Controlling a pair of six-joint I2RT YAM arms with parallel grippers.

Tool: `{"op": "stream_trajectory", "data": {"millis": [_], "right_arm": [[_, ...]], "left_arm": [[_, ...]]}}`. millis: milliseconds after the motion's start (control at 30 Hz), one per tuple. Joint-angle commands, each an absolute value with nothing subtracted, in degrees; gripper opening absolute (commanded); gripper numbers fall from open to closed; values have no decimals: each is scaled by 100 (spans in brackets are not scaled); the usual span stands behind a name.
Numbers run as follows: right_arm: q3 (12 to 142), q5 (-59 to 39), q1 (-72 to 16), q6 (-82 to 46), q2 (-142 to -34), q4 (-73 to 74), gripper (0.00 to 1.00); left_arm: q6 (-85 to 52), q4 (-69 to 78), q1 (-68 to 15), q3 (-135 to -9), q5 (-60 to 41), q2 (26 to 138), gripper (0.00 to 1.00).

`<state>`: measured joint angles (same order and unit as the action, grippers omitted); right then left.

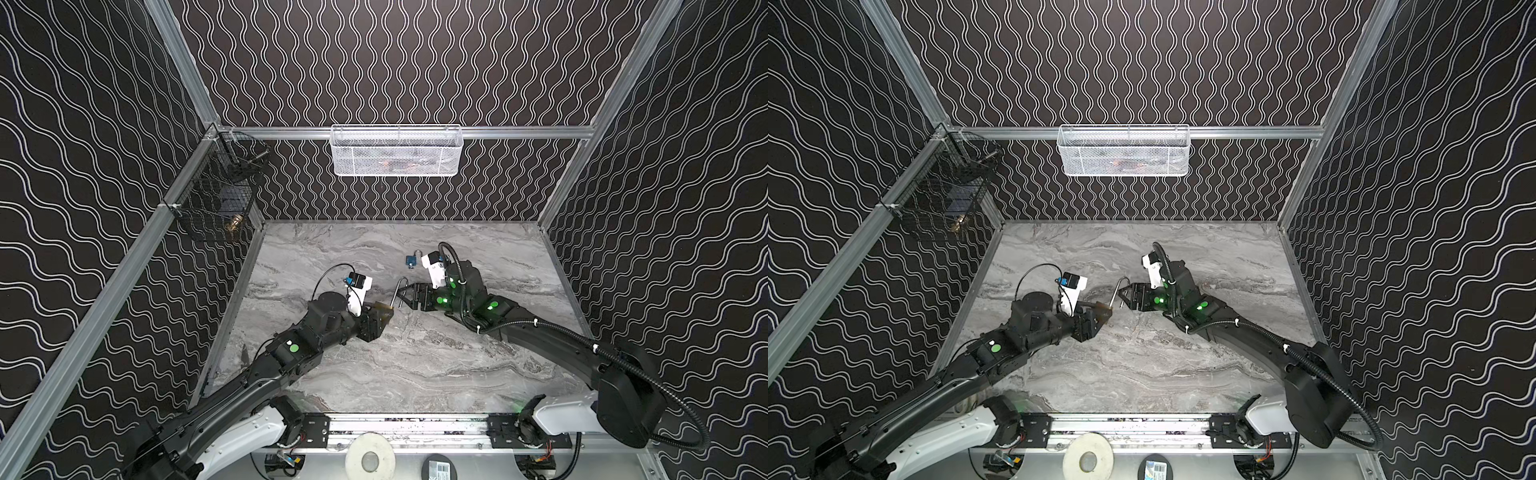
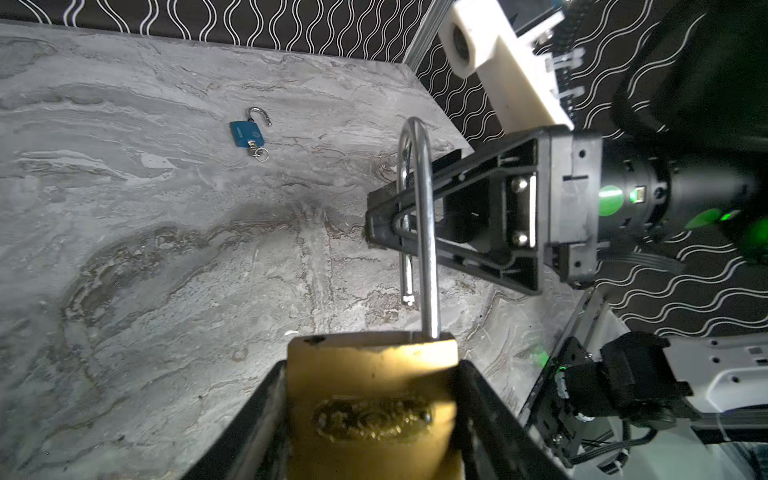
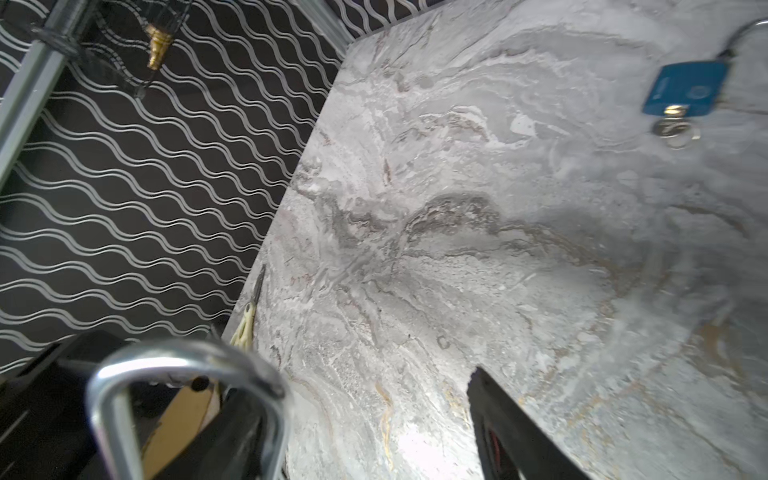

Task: Unlock with the key

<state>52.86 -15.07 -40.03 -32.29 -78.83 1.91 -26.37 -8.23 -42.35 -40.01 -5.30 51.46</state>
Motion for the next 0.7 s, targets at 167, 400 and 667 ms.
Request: {"op": "stream_trajectory", "data": {"millis": [167, 400, 667], "right_arm": [[5374, -1397, -3999, -3147, -7796, -79, 78], [4519, -971, -3859, -3467, -7270, 561, 83], [4192, -2174, -3413, -3594, -7615, 1723, 87]], "left_arm": [[-1914, -870, -4311, -4294, 287, 5452, 0], [-1886, -778, -4315, -4483, 256, 5600, 0], [-2158, -466, -4315, -4331, -943, 5168, 0]]}}
